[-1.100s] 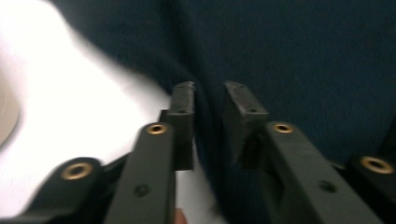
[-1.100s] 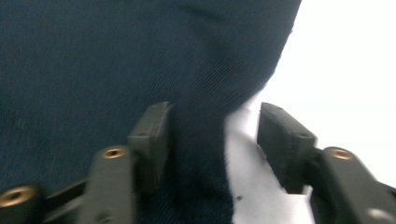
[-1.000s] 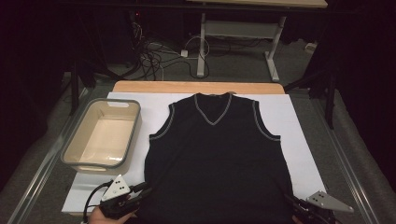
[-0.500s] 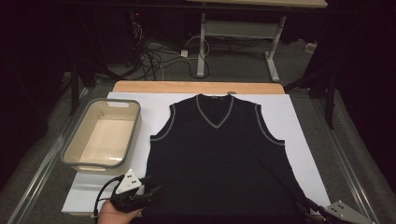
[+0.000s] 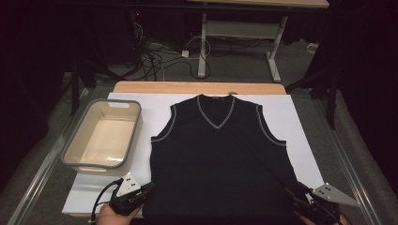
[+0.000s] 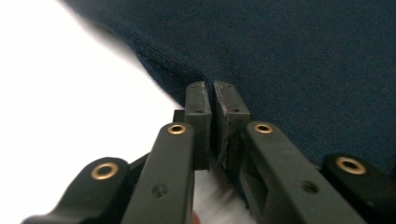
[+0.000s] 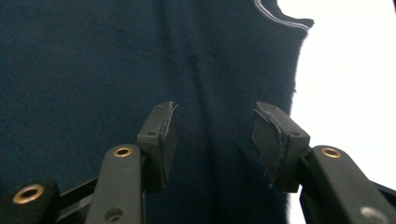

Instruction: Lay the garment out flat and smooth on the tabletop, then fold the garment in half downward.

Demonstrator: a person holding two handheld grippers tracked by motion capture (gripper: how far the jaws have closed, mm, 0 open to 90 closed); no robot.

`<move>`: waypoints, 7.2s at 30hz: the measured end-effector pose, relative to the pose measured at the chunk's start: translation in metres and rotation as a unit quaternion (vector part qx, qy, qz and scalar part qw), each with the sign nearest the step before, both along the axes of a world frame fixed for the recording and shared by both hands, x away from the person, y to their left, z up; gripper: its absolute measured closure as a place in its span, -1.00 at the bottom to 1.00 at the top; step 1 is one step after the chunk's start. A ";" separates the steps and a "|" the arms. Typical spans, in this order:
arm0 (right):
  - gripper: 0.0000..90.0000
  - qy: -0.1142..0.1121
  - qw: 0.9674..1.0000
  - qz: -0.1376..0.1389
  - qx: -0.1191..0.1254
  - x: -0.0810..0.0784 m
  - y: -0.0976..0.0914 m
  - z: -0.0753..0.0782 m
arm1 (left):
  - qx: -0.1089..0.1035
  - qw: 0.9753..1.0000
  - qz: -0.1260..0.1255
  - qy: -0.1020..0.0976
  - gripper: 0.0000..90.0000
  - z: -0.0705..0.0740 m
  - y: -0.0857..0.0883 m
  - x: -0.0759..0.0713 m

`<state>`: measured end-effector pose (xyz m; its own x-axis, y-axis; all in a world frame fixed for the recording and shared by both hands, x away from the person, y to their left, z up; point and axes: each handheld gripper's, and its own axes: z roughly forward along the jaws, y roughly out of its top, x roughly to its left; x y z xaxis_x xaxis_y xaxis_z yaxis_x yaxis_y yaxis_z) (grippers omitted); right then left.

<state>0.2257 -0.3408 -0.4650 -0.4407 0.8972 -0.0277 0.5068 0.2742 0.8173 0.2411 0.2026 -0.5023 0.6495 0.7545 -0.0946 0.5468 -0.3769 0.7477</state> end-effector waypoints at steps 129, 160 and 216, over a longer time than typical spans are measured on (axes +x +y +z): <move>-1.00 -0.063 0.997 0.019 0.034 0.032 0.022 0.000 | -0.098 0.993 -0.047 -0.036 -1.00 0.034 -0.043 0.054; -0.99 -0.059 0.998 0.009 0.021 0.122 0.045 0.020 | -0.093 0.995 -0.018 -0.038 -1.00 0.045 -0.065 0.124; 0.83 0.085 0.996 -0.032 0.006 0.234 0.039 -0.010 | -0.001 0.989 0.127 0.079 0.67 0.016 -0.060 0.229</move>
